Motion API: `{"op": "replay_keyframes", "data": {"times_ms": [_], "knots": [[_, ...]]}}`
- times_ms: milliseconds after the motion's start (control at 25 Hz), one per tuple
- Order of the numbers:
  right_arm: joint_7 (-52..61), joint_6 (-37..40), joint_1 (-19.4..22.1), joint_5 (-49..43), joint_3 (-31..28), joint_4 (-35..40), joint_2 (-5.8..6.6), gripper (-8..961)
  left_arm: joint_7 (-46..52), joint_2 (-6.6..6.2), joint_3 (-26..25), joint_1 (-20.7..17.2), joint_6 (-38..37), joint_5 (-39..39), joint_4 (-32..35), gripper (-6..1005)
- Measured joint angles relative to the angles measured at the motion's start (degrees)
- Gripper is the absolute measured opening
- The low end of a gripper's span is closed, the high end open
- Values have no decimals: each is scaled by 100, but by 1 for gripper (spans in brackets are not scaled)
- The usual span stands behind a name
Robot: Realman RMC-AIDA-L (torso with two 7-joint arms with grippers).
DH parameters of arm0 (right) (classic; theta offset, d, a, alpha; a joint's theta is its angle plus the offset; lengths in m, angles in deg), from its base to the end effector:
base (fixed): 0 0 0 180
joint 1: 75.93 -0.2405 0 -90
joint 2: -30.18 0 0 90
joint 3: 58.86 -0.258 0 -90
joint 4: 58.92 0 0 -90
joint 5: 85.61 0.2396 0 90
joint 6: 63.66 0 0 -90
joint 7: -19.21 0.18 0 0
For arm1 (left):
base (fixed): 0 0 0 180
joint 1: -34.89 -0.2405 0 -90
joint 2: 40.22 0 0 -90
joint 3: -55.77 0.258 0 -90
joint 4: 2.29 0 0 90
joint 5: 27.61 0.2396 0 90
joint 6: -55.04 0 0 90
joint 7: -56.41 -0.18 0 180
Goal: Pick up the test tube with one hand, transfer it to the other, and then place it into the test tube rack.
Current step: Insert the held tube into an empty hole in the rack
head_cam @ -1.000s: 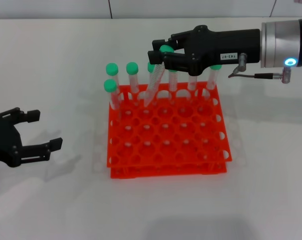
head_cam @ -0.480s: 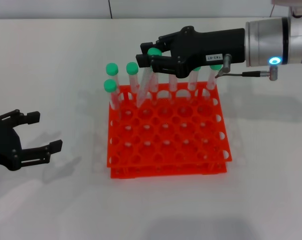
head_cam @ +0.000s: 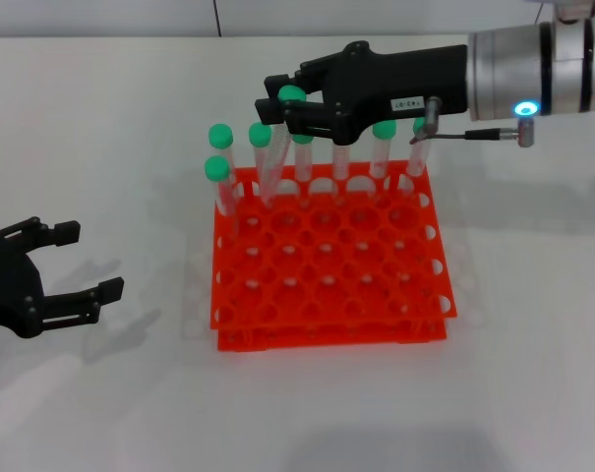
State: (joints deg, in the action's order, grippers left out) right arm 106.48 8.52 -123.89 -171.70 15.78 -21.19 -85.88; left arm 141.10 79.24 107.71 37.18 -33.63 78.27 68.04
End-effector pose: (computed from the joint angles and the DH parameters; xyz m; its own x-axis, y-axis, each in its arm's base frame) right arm 0.0880 0.4382 -0.0751 0.8489 -0.1335 -0.5115 -0.2058 -0.9747 -0.0872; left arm -0.3228 0.2875 0.0461 0.8604 0.3202 0.3965 0.4753 -0.7848 -0.3976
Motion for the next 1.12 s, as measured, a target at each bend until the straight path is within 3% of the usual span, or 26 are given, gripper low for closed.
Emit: {"op": "replay_keyframes", "data": {"times_ms": [1120], "knots": [[10, -690, -354, -34, 648, -62, 21, 259, -82, 0, 2, 25, -1, -69, -87, 890]]}}
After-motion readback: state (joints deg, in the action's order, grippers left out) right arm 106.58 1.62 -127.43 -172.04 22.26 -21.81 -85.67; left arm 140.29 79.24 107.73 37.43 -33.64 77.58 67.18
